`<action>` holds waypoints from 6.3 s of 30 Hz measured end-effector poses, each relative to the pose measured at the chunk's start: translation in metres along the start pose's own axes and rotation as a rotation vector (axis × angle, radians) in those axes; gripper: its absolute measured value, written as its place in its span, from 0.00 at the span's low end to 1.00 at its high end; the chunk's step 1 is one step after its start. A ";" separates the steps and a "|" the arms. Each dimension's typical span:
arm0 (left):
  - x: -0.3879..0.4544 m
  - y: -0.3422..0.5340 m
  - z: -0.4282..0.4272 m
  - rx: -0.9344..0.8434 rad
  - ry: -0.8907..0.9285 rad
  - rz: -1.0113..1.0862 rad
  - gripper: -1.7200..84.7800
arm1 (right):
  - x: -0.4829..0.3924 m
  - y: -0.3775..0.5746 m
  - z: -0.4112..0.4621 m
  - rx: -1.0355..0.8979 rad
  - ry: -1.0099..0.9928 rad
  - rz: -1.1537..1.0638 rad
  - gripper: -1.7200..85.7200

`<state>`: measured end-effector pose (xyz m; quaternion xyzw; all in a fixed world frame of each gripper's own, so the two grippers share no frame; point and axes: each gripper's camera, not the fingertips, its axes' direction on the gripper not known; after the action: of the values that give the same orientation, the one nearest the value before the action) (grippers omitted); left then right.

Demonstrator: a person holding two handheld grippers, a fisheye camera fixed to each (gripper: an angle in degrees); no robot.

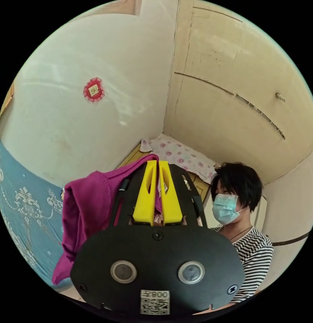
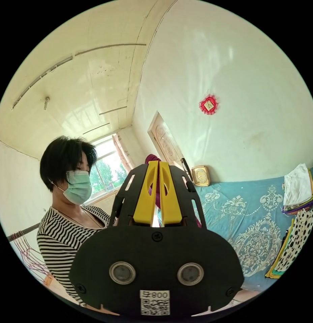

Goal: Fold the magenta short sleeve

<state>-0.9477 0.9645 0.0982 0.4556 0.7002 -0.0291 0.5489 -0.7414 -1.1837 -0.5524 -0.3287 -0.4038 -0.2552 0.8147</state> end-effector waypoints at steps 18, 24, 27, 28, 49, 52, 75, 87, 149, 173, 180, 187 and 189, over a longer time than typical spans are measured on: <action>0.126 -0.047 -0.214 0.049 -0.046 0.288 0.03 | -0.112 0.065 0.066 -0.017 -0.076 -0.095 0.02; 0.123 -0.056 -0.255 0.079 -0.040 0.350 0.03 | -0.146 0.081 0.106 -0.024 -0.068 -0.159 0.02; 0.112 -0.061 -0.265 0.083 -0.048 0.370 0.03 | -0.153 0.092 0.131 -0.035 -0.055 -0.176 0.02; 0.109 -0.062 -0.267 0.083 -0.051 0.372 0.03 | -0.153 0.094 0.136 -0.036 -0.052 -0.178 0.02; -0.260 -0.105 -0.172 -0.088 -0.497 0.172 0.03 | 0.123 0.122 0.397 -0.124 0.175 0.013 0.02; -0.373 -0.096 -0.151 -0.134 -0.606 0.063 0.03 | 0.218 0.135 0.460 -0.179 0.207 0.083 0.02; -0.769 0.211 -0.127 -0.588 -0.917 -0.641 0.10 | 0.569 0.489 0.656 -0.530 0.454 0.789 0.04; -0.649 0.388 -0.143 -0.759 -1.034 -0.782 0.13 | 0.374 0.617 0.609 -0.549 0.481 0.834 0.08; -0.202 0.200 -0.028 -0.493 -0.749 -0.074 0.05 | 0.049 0.311 0.521 -0.269 0.441 0.264 0.02; -0.155 0.539 -0.206 -0.499 -0.964 -0.896 0.04 | 0.029 0.729 0.414 -0.640 0.546 0.999 0.02; -0.122 0.535 -0.203 -0.467 -0.941 -0.867 0.04 | 0.006 0.739 0.406 -0.622 0.509 0.965 0.02; -0.101 0.530 -0.191 -0.458 -0.948 -0.841 0.04 | -0.021 0.747 0.396 -0.597 0.479 0.924 0.02; -0.098 0.530 -0.185 -0.451 -0.957 -0.847 0.04 | -0.029 0.753 0.393 -0.584 0.468 0.920 0.02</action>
<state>-0.7316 1.3143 0.4933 -0.0469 0.4870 -0.2935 0.8213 -0.4367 -0.3955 -0.6445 -0.6156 0.0574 -0.0421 0.7848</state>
